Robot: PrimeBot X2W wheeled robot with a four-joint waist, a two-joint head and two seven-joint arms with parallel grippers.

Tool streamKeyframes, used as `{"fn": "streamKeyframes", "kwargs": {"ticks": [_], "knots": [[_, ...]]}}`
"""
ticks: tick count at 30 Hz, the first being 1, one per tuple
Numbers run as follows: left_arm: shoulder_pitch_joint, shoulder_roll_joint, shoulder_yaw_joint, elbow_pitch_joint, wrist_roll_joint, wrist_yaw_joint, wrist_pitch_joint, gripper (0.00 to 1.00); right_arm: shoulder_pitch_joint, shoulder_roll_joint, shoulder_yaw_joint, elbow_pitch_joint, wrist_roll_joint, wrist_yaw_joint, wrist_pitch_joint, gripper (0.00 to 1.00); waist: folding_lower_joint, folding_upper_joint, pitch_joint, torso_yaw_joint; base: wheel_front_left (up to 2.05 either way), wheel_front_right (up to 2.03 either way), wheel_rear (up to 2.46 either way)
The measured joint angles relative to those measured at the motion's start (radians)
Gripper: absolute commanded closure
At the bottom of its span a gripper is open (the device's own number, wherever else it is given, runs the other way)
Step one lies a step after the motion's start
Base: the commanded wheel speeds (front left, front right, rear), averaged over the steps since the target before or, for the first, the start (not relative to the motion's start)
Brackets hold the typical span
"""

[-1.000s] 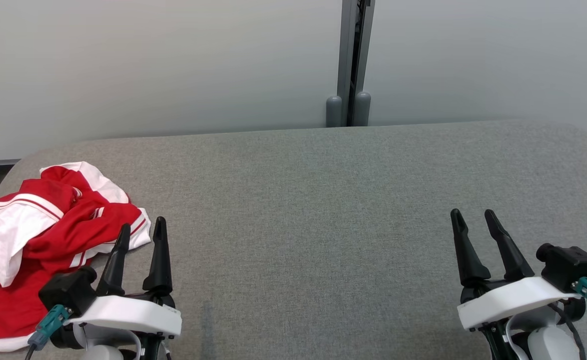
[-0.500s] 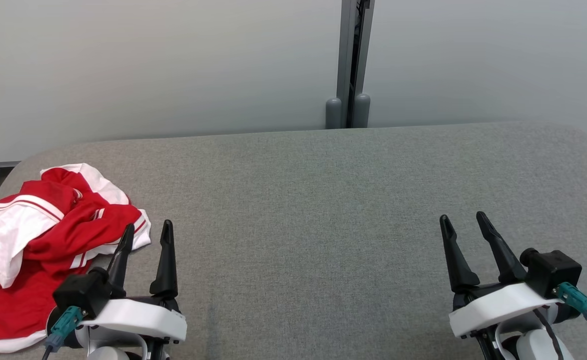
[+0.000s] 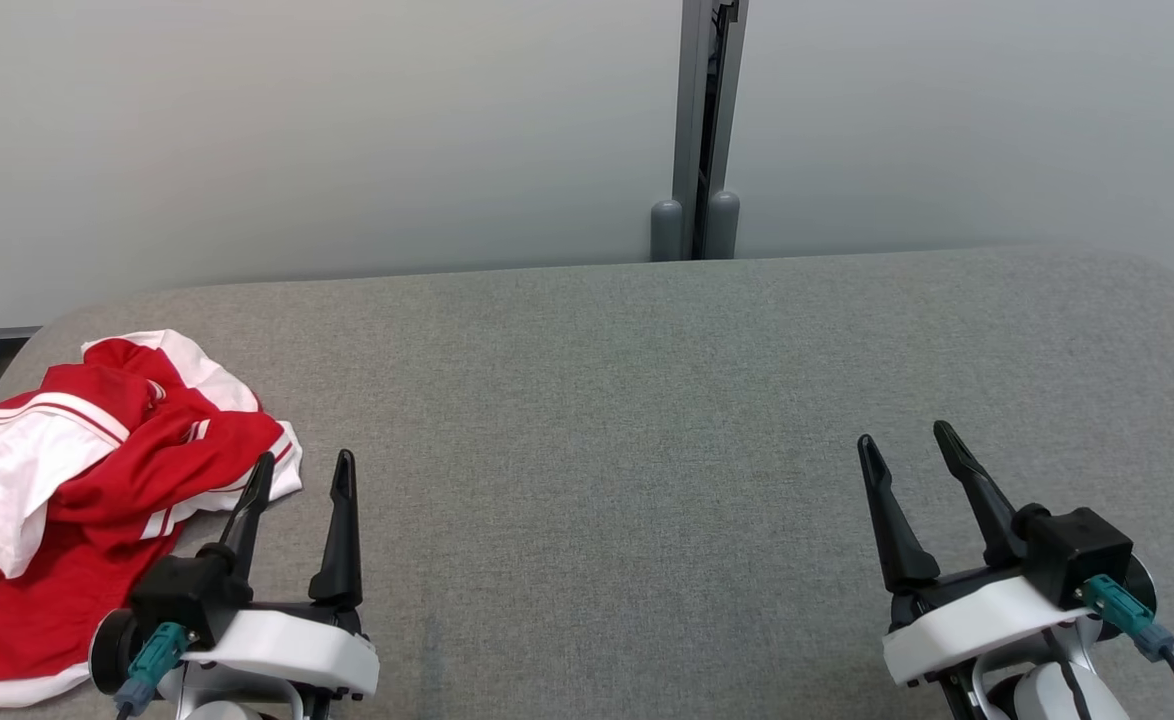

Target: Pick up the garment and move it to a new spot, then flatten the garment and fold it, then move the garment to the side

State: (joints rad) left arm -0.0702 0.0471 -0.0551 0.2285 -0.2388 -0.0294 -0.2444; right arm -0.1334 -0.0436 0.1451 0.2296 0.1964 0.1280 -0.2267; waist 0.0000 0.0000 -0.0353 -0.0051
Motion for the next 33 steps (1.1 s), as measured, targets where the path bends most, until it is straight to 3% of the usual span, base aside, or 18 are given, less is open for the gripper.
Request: {"fn": "streamKeyframes", "kwargs": {"ticks": [16,33], "knots": [[0.002,0.001,-0.004,-0.004,0.098,0.01,-0.016,0.0,0.003,-0.001,0.027,-0.012,-0.093,0.002,-0.035,0.0,0.0001,0.0,-0.005,0.0,0.0,0.0,0.0],[0.001,0.001,-0.006,0.009,0.098,0.013,-0.017,0.0,0.003,-0.002,0.027,-0.01,-0.093,0.002,-0.035,0.0,0.0001,0.0,-0.006,0.0,0.0,0.0,0.0]]}}
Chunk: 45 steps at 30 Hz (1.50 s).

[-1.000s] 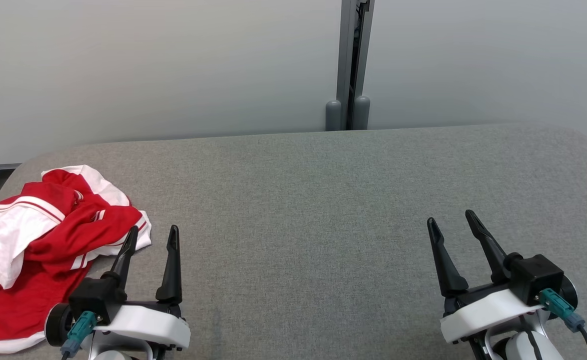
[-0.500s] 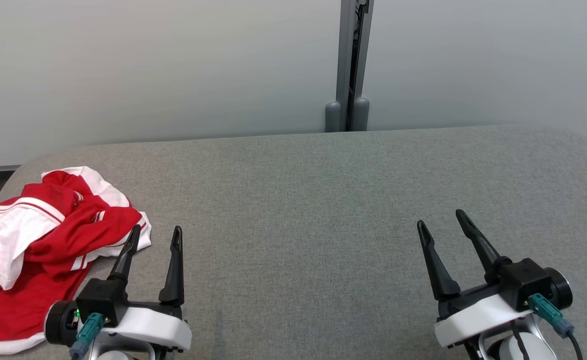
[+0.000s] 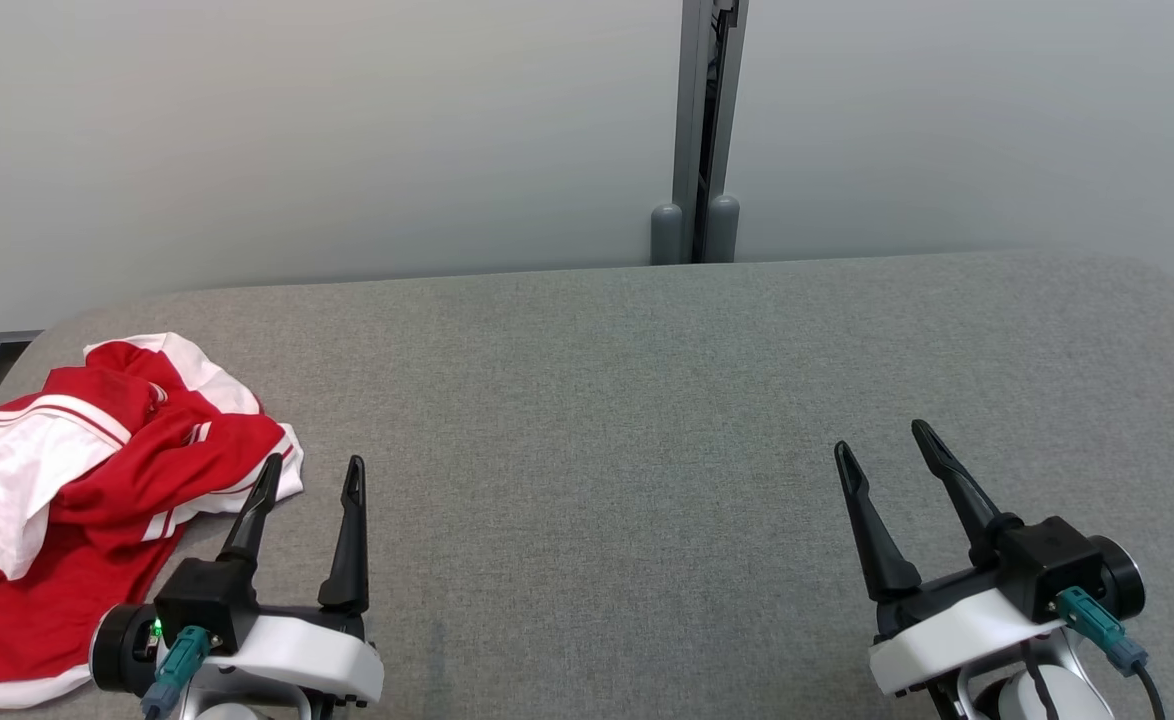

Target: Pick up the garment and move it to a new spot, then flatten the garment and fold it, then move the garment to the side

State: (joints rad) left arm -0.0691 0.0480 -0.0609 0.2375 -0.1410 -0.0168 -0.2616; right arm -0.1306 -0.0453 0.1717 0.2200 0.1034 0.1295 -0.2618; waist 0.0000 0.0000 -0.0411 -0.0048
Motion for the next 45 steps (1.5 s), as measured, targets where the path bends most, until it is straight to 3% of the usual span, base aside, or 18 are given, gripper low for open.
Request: {"fn": "streamKeyframes", "kwargs": {"ticks": [18,30,45], "knots": [[-0.002,0.0,0.006,0.019,0.0,0.0,0.0,0.0,0.003,0.0,-0.008,-0.006,0.01,0.0,0.0,0.0,0.0,0.0,-0.006,0.038,0.0,0.0,0.0],[-0.002,0.002,0.049,0.021,0.011,0.002,0.0,0.0,0.017,-0.001,0.004,-0.001,0.034,0.0,0.0,0.0,0.0,0.0,-0.01,0.161,0.0,0.0,0.0],[-0.003,0.01,0.072,0.068,0.017,0.006,0.0,0.0,0.024,-0.001,0.03,0.002,0.073,0.0,-0.001,0.0,0.0,0.0,-0.023,0.367,0.0,0.0,0.0]]}}
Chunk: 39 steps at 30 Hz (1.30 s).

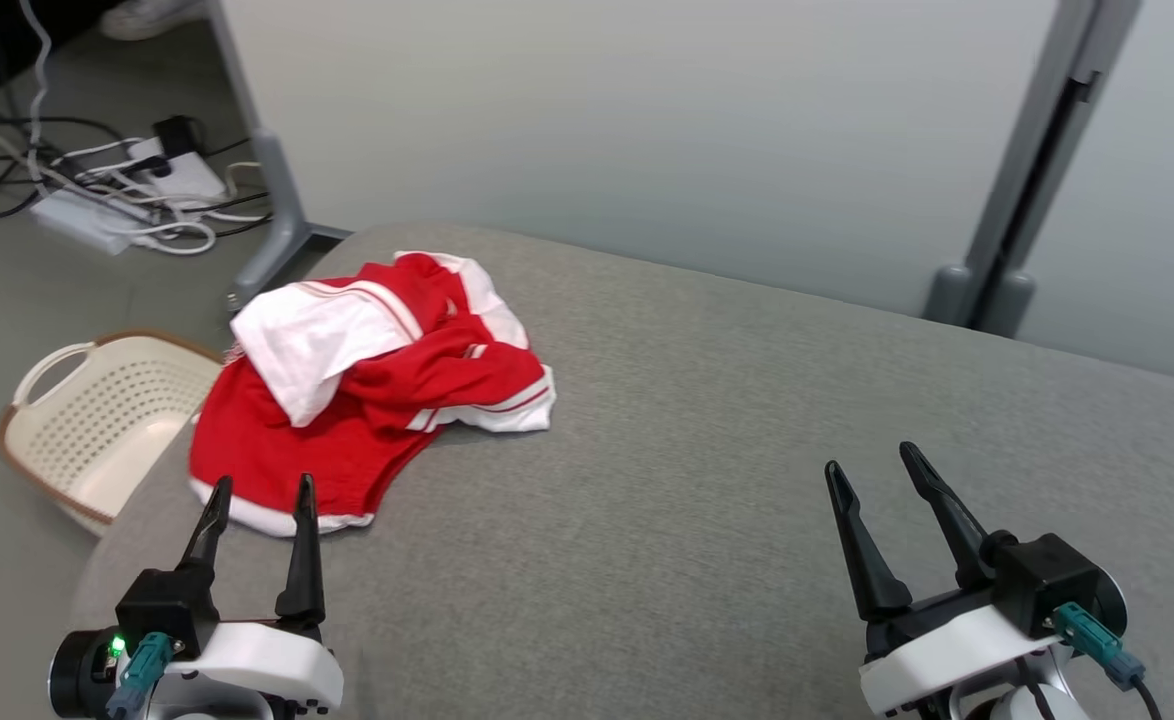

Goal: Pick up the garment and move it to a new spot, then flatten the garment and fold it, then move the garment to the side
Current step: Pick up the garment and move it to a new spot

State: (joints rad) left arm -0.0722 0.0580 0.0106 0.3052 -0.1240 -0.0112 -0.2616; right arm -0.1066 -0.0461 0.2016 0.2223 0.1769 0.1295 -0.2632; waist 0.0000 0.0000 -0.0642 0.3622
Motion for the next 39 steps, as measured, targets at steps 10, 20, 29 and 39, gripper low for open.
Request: {"fn": "streamKeyframes", "kwargs": {"ticks": [10,20,29,39], "knots": [[0.004,0.01,0.013,-0.005,-0.001,0.007,0.0,0.0,0.001,0.001,0.031,0.01,0.018,0.0,-0.001,0.0,0.0,0.0,-0.005,0.112,0.0,0.0,0.0],[0.004,0.014,0.021,-0.015,0.0,0.012,0.0,0.0,-0.023,0.0,0.05,0.02,0.025,0.0,-0.001,0.0,0.0001,0.0,0.006,0.121,0.0,0.0,0.0],[-0.033,0.033,0.008,-0.013,-0.03,-0.032,0.039,0.0,-0.015,0.001,0.051,0.022,0.034,0.0,-0.001,0.0,0.0,0.0,0.0,0.103,0.0,0.0,0.0],[-0.238,0.146,0.041,-0.024,-0.122,-0.085,0.235,0.0,-0.045,0.001,0.058,0.02,0.026,0.0,-0.001,0.0,0.0,0.0,0.048,0.016,0.0,0.0,0.0]]}}
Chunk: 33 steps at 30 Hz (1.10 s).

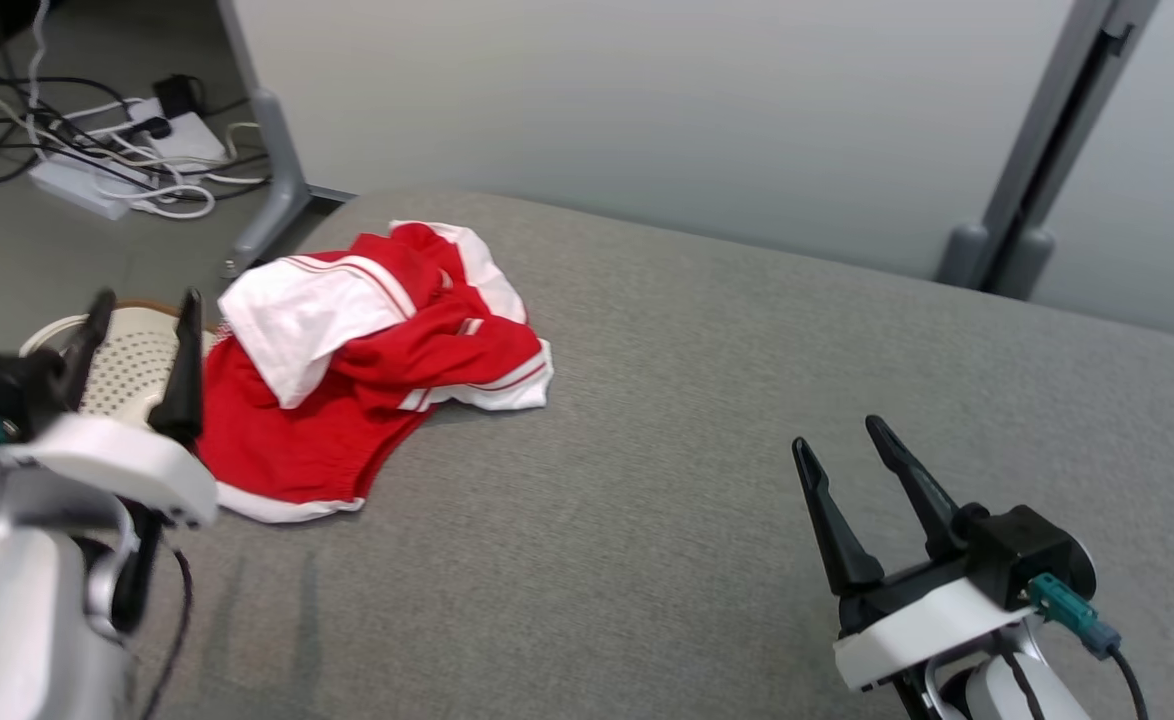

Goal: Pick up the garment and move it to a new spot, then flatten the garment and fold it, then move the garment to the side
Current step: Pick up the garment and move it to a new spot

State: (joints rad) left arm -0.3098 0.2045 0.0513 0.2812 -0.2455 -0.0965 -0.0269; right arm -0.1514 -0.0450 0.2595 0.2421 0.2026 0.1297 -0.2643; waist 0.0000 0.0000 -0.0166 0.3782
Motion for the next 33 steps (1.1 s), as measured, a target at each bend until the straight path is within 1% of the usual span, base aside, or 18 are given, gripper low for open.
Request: {"fn": "streamKeyframes", "kwargs": {"ticks": [4,8,9,12,13,15,16,25,27,30,33], "knots": [[-0.116,0.058,0.013,0.053,-0.05,-0.017,0.058,0.0,-0.032,-0.001,-0.002,-0.006,-0.011,0.0,0.0,0.0,0.0,0.0,0.036,-0.051,0.0,0.0,0.0],[-0.216,0.121,0.01,0.158,-0.11,-0.026,0.155,0.0,-0.074,0.0,-0.003,-0.025,-0.022,0.0,0.0,0.0,0.0,0.0,0.077,-0.109,0.0,0.0,0.0],[-0.271,0.149,0.003,0.205,-0.136,-0.027,0.205,0.0,-0.096,-0.001,-0.009,-0.036,-0.028,0.0,0.0,0.0,0.0,0.0,0.1,-0.139,0.0,0.0,0.0],[-0.348,0.2,-0.002,0.272,-0.181,-0.03,0.264,0.0,-0.117,-0.001,-0.011,-0.051,-0.035,0.0,0.0,0.0,0.0,0.0,0.136,-0.184,0.0,0.0,0.0],[-0.348,0.2,-0.002,0.272,-0.181,-0.03,0.264,0.0,-0.117,-0.001,-0.011,-0.051,-0.035,0.0,0.0,0.0,0.0,0.0,0.136,-0.184,0.0,0.0,0.0],[-0.396,0.234,-0.009,0.317,-0.21,-0.03,0.302,0.0,-0.131,-0.001,-0.013,-0.065,-0.037,0.0,0.0,0.0,0.0,0.0,0.16,-0.216,0.0,0.0,0.0],[-0.432,0.267,-0.032,0.354,-0.246,-0.03,0.335,0.0,-0.138,-0.001,-0.017,-0.072,-0.038,0.0,0.0,0.0,0.0,0.0,0.184,-0.249,0.0,0.0,0.0],[-0.505,0.406,-0.11,0.509,-0.405,-0.033,0.467,0.0,-0.158,-0.002,-0.032,-0.112,-0.044,0.0,0.0,0.0,0.0,0.0,0.28,-0.394,0.0,0.0,0.0],[-0.515,0.433,-0.121,0.552,-0.426,-0.033,0.498,0.0,-0.159,-0.002,-0.034,-0.122,-0.044,0.0,0.0,0.0,0.0,-0.0001,0.298,-0.422,0.0,0.0,0.0],[-0.531,0.472,-0.133,0.609,-0.436,-0.033,0.511,0.0,-0.162,-0.002,-0.035,-0.131,-0.044,0.0,0.0,0.0,0.0,0.0,0.325,-0.459,0.0,0.0,0.0],[-0.539,0.497,-0.143,0.666,-0.457,-0.033,0.533,0.0,-0.164,-0.002,-0.034,-0.135,-0.044,0.0,0.0,0.0,0.0001,0.0,0.349,-0.49,0.0,0.0,0.0]]}}
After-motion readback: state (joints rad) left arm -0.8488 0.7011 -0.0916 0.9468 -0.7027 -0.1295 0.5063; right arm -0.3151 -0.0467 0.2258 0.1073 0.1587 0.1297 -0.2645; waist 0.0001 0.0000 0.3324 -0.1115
